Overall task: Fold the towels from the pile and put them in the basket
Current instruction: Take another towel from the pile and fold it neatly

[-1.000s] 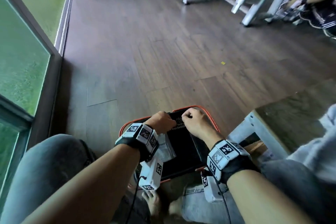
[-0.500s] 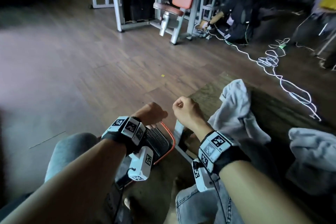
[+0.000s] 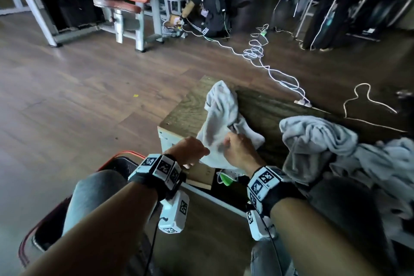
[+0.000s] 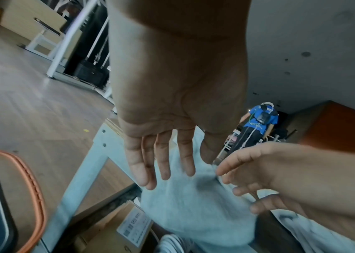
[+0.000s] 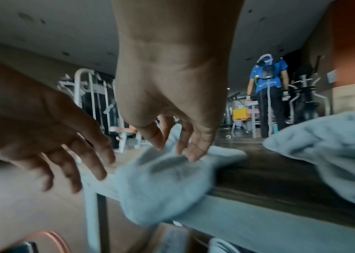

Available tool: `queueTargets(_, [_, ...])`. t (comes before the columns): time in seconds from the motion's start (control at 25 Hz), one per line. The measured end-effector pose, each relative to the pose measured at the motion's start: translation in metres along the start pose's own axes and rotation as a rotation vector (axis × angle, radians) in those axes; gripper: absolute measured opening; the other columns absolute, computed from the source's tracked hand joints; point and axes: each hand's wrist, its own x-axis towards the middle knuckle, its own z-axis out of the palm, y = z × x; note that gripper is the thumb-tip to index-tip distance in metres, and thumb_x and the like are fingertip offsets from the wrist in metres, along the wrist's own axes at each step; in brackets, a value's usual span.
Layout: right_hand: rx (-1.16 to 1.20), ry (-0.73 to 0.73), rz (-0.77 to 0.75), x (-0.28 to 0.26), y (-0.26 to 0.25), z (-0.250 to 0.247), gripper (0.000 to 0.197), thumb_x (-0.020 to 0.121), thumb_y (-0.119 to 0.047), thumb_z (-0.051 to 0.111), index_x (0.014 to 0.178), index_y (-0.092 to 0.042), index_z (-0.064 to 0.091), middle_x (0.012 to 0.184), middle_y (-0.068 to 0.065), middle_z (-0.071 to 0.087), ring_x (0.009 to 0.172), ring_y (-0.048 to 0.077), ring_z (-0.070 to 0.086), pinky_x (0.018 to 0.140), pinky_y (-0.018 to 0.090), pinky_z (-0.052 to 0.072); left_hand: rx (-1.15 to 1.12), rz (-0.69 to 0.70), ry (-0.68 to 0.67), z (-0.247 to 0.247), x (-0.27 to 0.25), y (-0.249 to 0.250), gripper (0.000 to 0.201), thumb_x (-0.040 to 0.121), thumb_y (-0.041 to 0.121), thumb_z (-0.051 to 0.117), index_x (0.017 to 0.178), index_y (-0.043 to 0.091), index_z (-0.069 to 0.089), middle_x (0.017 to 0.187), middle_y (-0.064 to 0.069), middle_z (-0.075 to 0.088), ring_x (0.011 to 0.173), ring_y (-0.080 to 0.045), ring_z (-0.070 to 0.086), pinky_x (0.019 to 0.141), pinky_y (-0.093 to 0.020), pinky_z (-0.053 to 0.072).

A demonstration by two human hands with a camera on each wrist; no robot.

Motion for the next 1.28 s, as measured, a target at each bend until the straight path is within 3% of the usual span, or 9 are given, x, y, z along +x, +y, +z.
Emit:
queueTargets(0.16, [-0.071,0.011,-0.049,-0.019,0.061,0.002,0.035,0.078,0.000,0.050,0.111,-0.006,0.058,0.123,0.017,0.054,0.117,0.037,0.049,0.091,0.038,0.045,0.212,0.057,-0.197,0.037,0.006,0.018,0.032,0.096,0.009,0.044,0.124,0.008,0.058,0.121,-0.013,0.064,0.116,-0.030,0.058,0.089,-0.032,0.048])
queueTargets(0.28, [-0.248,0.037,-0.002,-0.035,0.077,0.001,0.038,0.080,-0.003,0.057,0.117,-0.013,0.053,0.126,0.007,0.049,0.121,0.031,0.044,0.092,0.043,0.047,0.205,0.124,-0.117,0.060,0.011,0.035,0.032,0.095,0.022,0.054,0.120,0.005,0.064,0.120,-0.014,0.066,0.110,-0.031,0.063,0.069,-0.022,0.049])
queueTargets(0.44, [-0.161,0.207,-0.027,-0.041,0.068,-0.012,0.015,0.083,-0.011,0.054,0.092,-0.021,0.058,0.096,0.002,0.065,0.098,0.030,0.061,0.077,0.038,0.046,0.250,0.176,-0.084,0.075,-0.002,0.043,0.060,0.084,0.034,0.067,0.137,0.016,0.046,0.135,-0.016,0.046,0.121,-0.034,0.050,0.100,-0.038,0.047])
queueTargets(0.52, [0.015,0.295,-0.052,-0.040,0.055,-0.028,0.006,0.088,-0.016,0.052,0.093,-0.018,0.056,0.086,0.005,0.066,0.085,0.031,0.063,0.068,0.036,0.041,0.235,0.222,0.025,0.077,-0.007,0.043,0.082,0.074,0.043,0.077,0.141,0.019,0.036,0.133,-0.017,0.038,0.122,-0.036,0.044,0.103,-0.043,0.043])
queueTargets(0.72, [0.209,0.316,-0.153,-0.043,0.016,-0.087,0.008,0.098,-0.019,0.050,0.102,-0.013,0.053,0.083,0.006,0.063,0.074,0.025,0.060,0.064,0.035,0.043,-0.090,0.471,0.331,0.059,-0.016,0.073,0.036,0.090,0.041,0.054,0.090,0.006,0.061,0.089,-0.017,0.069,0.086,-0.033,0.064,0.076,-0.038,0.053])
queueTargets(0.84, [0.175,0.275,-0.178,-0.057,0.021,-0.120,0.017,0.095,-0.021,0.061,0.110,-0.015,0.056,0.092,-0.004,0.062,0.078,0.014,0.057,0.070,0.031,0.043,-0.343,0.561,0.346,0.032,-0.020,0.086,0.034,0.083,0.039,0.050,0.090,0.009,0.064,0.083,-0.008,0.071,0.078,-0.024,0.064,0.076,-0.043,0.054])
queueTargets(1.0, [0.139,0.258,-0.092,-0.077,0.049,-0.155,0.016,0.094,-0.022,0.065,0.108,-0.017,0.063,0.100,-0.003,0.065,0.092,0.020,0.061,0.085,0.037,0.050,-0.258,0.600,0.368,-0.009,-0.033,0.109,0.015,0.085,0.031,0.061,0.080,0.017,0.063,0.073,-0.002,0.062,0.066,-0.013,0.051,0.058,-0.025,0.042])
queueTargets(1.16, [0.174,0.380,-0.017,-0.087,0.067,-0.177,0.017,0.090,-0.023,0.071,0.099,-0.009,0.069,0.101,0.010,0.071,0.098,0.028,0.064,0.091,0.043,0.050,-0.086,0.710,0.383,-0.029,-0.043,0.124,0.040,0.089,0.036,0.066,0.065,0.006,0.055,0.059,0.001,0.043,0.052,-0.010,0.037,0.047,-0.024,0.031])
queueTargets(1.28, [0.207,0.326,0.003,-0.091,0.064,-0.180,0.013,0.086,-0.024,0.074,0.093,-0.017,0.066,0.090,-0.002,0.069,0.090,0.020,0.066,0.081,0.034,0.051,-0.116,0.752,0.321,-0.026,-0.055,0.142,0.040,0.091,0.033,0.065,0.066,0.003,0.055,0.061,0.001,0.042,0.054,-0.008,0.036,0.048,-0.023,0.032])
